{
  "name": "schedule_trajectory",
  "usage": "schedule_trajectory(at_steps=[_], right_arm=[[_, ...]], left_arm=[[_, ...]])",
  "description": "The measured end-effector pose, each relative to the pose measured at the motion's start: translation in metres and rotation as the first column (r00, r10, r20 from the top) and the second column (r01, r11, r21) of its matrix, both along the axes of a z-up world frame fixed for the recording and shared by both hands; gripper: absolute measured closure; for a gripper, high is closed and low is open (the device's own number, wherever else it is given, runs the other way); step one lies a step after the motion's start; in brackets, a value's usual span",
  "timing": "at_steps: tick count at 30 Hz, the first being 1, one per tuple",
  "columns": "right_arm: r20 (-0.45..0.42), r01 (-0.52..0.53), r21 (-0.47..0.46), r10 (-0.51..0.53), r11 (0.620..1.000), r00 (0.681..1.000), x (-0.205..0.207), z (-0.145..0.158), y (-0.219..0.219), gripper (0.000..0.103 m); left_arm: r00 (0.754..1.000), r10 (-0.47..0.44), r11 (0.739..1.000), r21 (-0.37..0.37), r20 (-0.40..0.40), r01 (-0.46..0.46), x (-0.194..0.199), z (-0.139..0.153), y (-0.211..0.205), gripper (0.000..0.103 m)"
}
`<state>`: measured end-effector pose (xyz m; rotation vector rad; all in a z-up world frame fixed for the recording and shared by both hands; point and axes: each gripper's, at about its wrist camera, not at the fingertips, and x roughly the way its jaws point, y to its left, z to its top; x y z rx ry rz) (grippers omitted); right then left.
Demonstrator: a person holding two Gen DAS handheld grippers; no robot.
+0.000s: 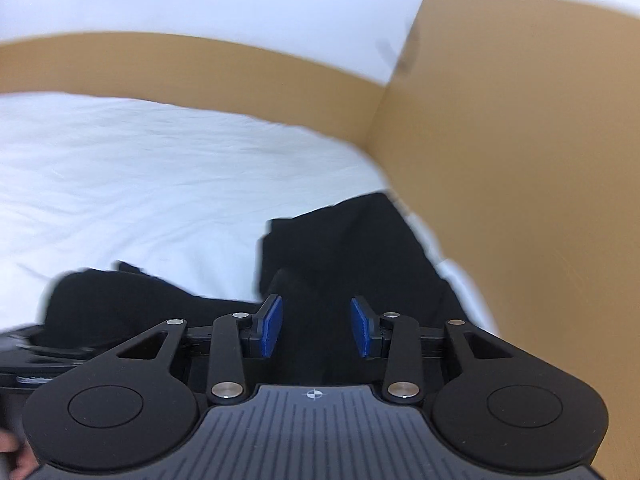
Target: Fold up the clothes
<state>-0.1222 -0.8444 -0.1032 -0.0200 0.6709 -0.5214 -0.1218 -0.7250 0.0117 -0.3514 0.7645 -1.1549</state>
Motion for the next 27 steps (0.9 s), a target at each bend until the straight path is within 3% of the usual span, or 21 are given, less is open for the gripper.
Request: schedule_trajectory(at_steps=[3,8,11,12,16,19,22,24,27], right_arm=[[0.028,-0.078,0.142,0.075,0.987,0.997,-0.001,-0.016,0.001,0.064],[-0.034,-0.008,0.216,0.016,0.976,0.999,0.027,-0.069,0.000,0.064],[-0.032,0.035,0.264,-0.027,0.964,0.999,0.025,-0.077,-0.023,0.064],[-0.044,0.058,0.255,-0.048,0.965,0.998,0.023,-0.075,-0.029,0.064],[-0.149,0.073,0.043,-0.066,0.996,0.987,0.037,-0.052,-0.020,0.059],[-0.096,0.090,0.002,-0.090,0.996,0.991,0.040,-0.038,-0.003,0.059],[0.021,0.013,0.031,-0.014,0.999,1.000,0.031,-0.026,0.010,0.058],[0.002,-0.002,0.113,0.002,0.994,1.000,0.037,-0.031,0.011,0.056],[-0.090,-0.008,0.110,0.018,0.994,0.996,0.048,-0.057,0.012,0.056]], left_arm=[[1.000,-0.002,1.000,-0.004,-0.002,0.002,0.001,0.000,0.002,0.001],[1.000,-0.029,1.000,-0.003,0.009,0.029,0.000,0.000,0.001,0.001],[0.998,-0.054,0.999,0.002,0.020,0.054,-0.001,0.000,-0.005,0.000],[0.998,-0.059,0.998,0.002,0.017,0.059,0.000,0.000,-0.007,0.000],[0.998,-0.064,0.998,-0.002,0.010,0.064,0.003,-0.001,-0.010,0.001],[0.999,-0.038,0.999,-0.032,-0.010,0.038,0.005,-0.002,0.003,0.001],[0.999,0.018,0.996,-0.092,-0.029,-0.020,0.007,0.000,0.020,0.001],[0.998,0.066,0.985,-0.158,-0.012,-0.067,0.006,0.004,0.035,0.001],[0.990,0.136,0.975,-0.184,0.044,-0.126,0.001,0.009,0.046,0.001]])
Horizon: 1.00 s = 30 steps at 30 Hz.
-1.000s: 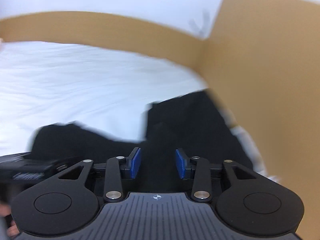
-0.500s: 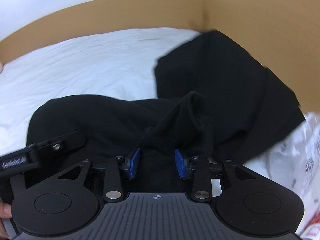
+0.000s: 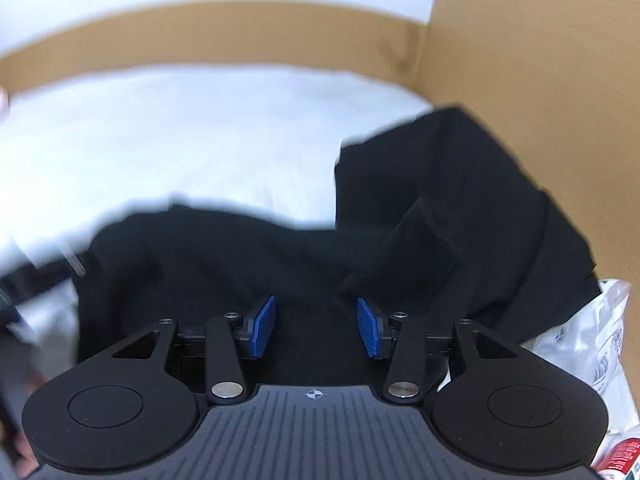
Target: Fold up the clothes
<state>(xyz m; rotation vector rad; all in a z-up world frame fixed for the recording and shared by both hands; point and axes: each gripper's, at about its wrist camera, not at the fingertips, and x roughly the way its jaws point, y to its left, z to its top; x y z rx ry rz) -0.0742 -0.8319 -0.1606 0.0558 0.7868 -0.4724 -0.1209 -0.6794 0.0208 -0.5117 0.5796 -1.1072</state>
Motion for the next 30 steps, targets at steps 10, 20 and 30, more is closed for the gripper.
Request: schedule_trajectory(at_steps=[10,20,30], right_arm=[[-0.068,-0.022,0.027,0.024,0.999,0.997,0.033,0.032,-0.018,0.056],[-0.163,0.021,0.053,-0.012,0.998,0.987,0.029,0.007,-0.030,0.059],[-0.046,0.093,-0.027,-0.095,0.995,0.994,0.002,0.026,-0.021,0.013]], left_arm=[[0.998,0.008,0.992,0.123,0.062,-0.016,-0.005,-0.002,-0.014,0.001],[0.985,-0.030,0.990,0.143,0.170,0.006,-0.020,0.002,-0.022,0.001],[0.977,-0.023,0.979,0.201,0.211,-0.020,-0.029,0.007,-0.020,0.001]])
